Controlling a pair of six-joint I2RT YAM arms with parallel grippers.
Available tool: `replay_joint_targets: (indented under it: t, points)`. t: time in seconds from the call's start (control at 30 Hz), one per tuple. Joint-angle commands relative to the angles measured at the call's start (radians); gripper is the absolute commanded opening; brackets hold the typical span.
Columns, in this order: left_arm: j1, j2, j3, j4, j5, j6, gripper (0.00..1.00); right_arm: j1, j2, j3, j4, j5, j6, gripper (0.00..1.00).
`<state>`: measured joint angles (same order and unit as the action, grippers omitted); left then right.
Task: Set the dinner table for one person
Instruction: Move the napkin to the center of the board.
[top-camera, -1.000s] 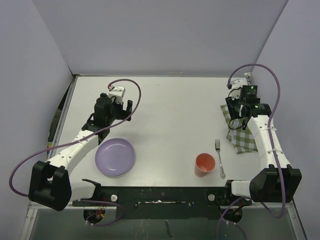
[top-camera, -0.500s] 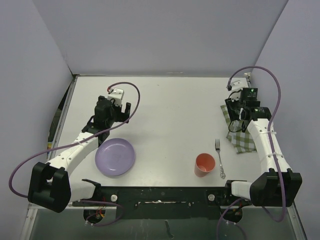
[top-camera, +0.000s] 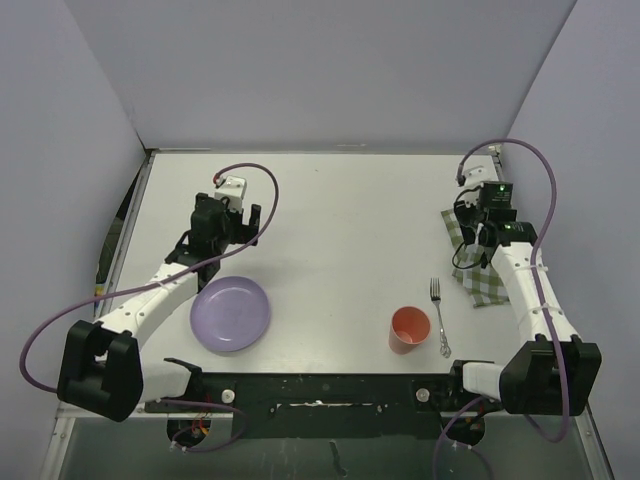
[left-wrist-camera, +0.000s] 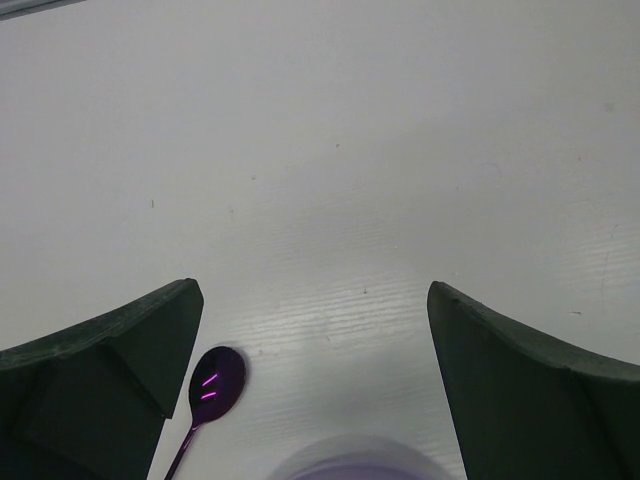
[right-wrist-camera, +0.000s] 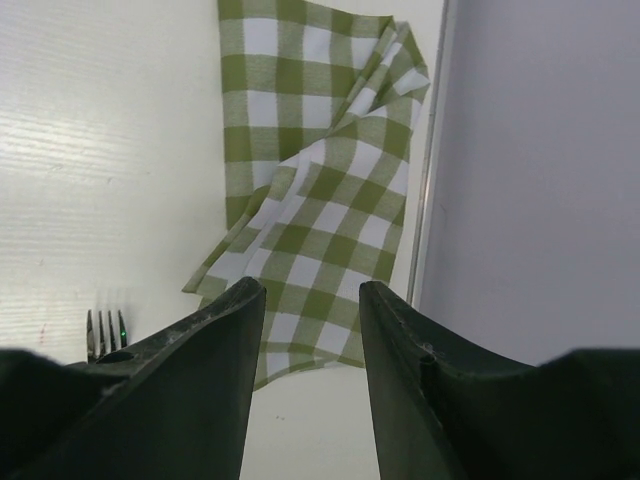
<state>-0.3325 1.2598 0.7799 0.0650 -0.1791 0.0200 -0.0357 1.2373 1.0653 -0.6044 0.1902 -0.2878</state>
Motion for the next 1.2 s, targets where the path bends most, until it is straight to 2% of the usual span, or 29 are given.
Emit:
replay_joint_targets:
  t: [0.0,0.07,0.23,0.3,0.63,0.93,1.17]
  points:
    - [-0.005,0.023,0.039,0.063,0.004,-0.024,0.98,-0.025,0.024,0.019,0.133,0.125,0.009,0.44]
    - [-0.005,0.029,0.042,0.062,0.007,-0.026,0.98,-0.041,0.041,0.034,0.145,0.146,0.016,0.44]
    - [-0.005,0.049,0.049,0.066,0.012,-0.029,0.98,-0.073,0.077,0.073,0.124,0.079,0.043,0.44]
    - [-0.005,0.062,0.054,0.064,0.015,-0.029,0.98,-0.083,0.099,0.08,0.121,0.055,0.054,0.51]
    - [-0.011,0.157,0.133,0.003,0.028,-0.015,0.98,-0.156,0.248,0.145,0.063,-0.15,0.125,0.56]
    - [-0.019,0.278,0.252,-0.048,0.072,-0.107,0.98,-0.158,0.345,0.148,0.035,-0.195,0.139,0.57]
    - [-0.025,0.314,0.288,-0.06,0.084,-0.146,0.98,-0.164,0.425,0.182,0.036,-0.146,0.105,0.56]
